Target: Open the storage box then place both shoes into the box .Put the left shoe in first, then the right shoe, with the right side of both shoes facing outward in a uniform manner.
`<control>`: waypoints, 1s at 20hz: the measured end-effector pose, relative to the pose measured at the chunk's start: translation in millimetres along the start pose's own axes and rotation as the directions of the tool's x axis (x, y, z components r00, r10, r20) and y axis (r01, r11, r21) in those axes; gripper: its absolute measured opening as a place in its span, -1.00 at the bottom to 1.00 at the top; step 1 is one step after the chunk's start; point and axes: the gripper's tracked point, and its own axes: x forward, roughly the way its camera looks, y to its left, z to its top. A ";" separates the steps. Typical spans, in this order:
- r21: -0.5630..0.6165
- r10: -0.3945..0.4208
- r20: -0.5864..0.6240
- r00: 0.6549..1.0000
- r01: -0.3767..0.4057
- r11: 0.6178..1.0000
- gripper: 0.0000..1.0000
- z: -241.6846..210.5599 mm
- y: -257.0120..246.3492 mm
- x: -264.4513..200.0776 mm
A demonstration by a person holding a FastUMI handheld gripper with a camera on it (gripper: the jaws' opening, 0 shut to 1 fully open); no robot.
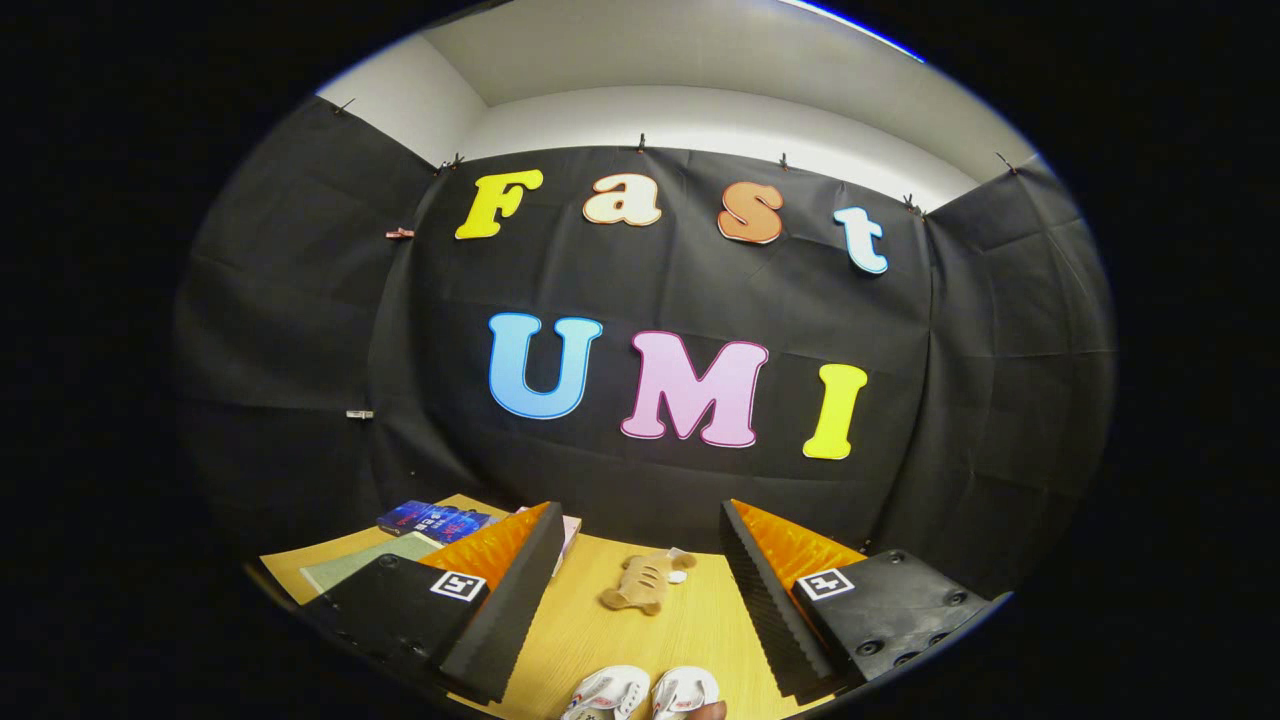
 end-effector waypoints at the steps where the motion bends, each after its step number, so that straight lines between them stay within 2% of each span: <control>1: 0.005 0.009 -0.004 1.000 -0.009 1.000 0.93 -0.7 2.8 1.0; 7: 0.111 0.167 -0.111 0.980 -0.155 0.982 0.95 -31.9 31.6 10.9; 10: 0.212 0.294 -0.158 0.943 -0.258 0.943 0.95 -56.0 57.8 19.1; 12: 0.343 0.412 -0.191 0.891 -0.333 0.878 0.97 -79.4 80.0 18.6; 14: 0.504 0.510 -0.227 0.830 -0.347 0.791 0.95 -102.4 92.2 13.7; 16: 0.634 0.569 -0.267 0.778 -0.303 0.712 0.96 -133.9 98.7 17.5; 18: 0.708 0.609 -0.314 0.729 -0.247 0.662 0.96 -176.7 106.4 24.0; 20: 0.773 0.669 -0.347 0.658 -0.204 0.601 0.94 -214.4 119.0 21.3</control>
